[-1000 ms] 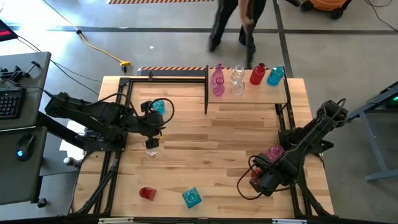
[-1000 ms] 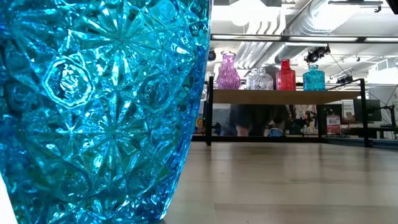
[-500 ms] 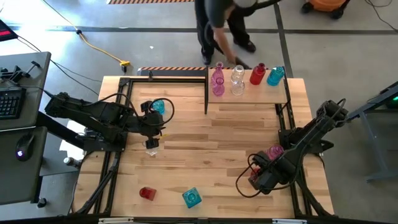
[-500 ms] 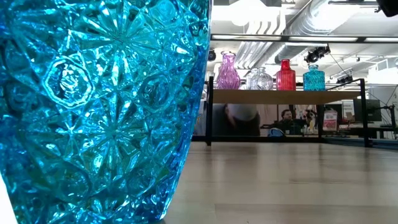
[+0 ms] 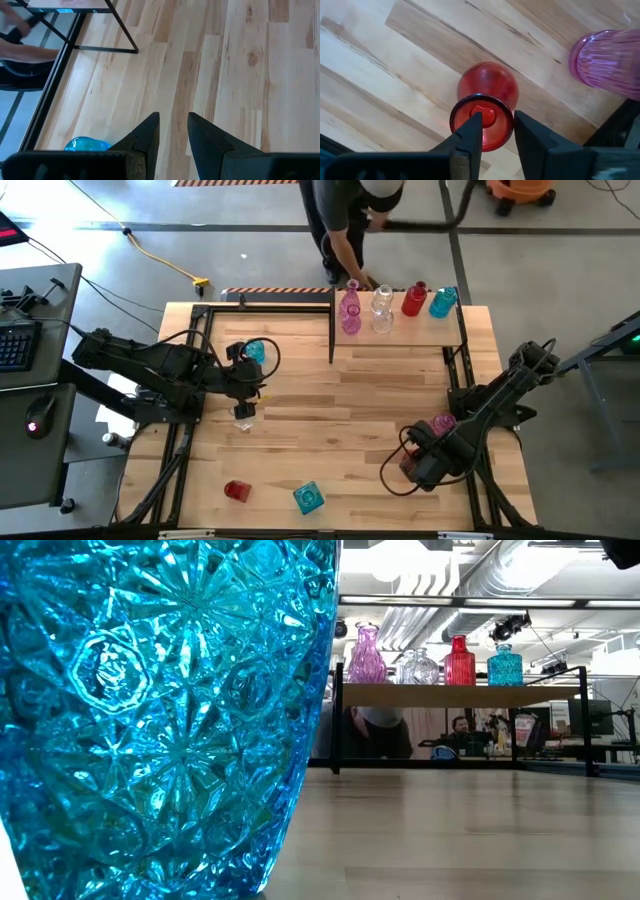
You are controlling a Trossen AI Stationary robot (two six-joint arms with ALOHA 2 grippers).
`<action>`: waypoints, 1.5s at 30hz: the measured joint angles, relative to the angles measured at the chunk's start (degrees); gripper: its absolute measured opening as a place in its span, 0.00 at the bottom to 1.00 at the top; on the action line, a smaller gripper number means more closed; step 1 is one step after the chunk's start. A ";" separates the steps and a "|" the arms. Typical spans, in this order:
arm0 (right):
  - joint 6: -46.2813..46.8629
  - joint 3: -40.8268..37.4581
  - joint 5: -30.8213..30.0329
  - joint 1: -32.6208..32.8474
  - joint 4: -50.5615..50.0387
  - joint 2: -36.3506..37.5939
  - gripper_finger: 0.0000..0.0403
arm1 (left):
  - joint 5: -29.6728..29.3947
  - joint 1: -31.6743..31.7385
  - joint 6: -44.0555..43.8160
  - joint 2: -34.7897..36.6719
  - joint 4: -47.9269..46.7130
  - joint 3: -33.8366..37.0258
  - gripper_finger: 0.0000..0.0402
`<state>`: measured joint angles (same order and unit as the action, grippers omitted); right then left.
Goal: Sort vases onto shelf
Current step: Put the right red vase on the shelf aligned with the other red vase
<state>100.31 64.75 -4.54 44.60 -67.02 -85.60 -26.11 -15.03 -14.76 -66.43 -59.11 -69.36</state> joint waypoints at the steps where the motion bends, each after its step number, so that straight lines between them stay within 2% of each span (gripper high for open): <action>1: 0.17 0.00 -0.02 0.00 -0.26 0.00 0.23 | 0.00 -0.01 0.00 0.00 0.02 0.00 0.22; 19: 2.89 0.00 -0.15 0.00 -1.51 -1.17 0.23 | -0.01 0.00 0.01 0.00 0.00 0.00 0.22; 23: 1.26 0.00 2.23 0.00 -1.48 -3.67 0.23 | 0.00 -0.02 0.00 0.00 0.02 0.00 0.22; 31: 1.29 0.00 3.05 0.00 -1.53 -4.68 0.22 | 0.00 0.00 0.00 0.00 0.14 0.00 0.22; 34: 1.29 0.00 3.59 0.00 -1.55 -4.68 0.18 | 0.00 -0.02 0.00 0.00 0.18 0.00 0.22; 39: 1.25 0.30 3.62 0.00 -1.02 -4.39 0.03 | -0.01 -0.02 0.01 0.00 0.33 0.00 0.22; 45: 1.19 0.26 4.68 -0.67 -1.43 -4.41 0.03 | 0.00 -0.02 0.02 0.00 0.33 0.00 0.22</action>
<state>101.51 65.01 0.14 43.93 -68.45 -90.01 -26.11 -15.05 -14.74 -66.43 -58.78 -69.36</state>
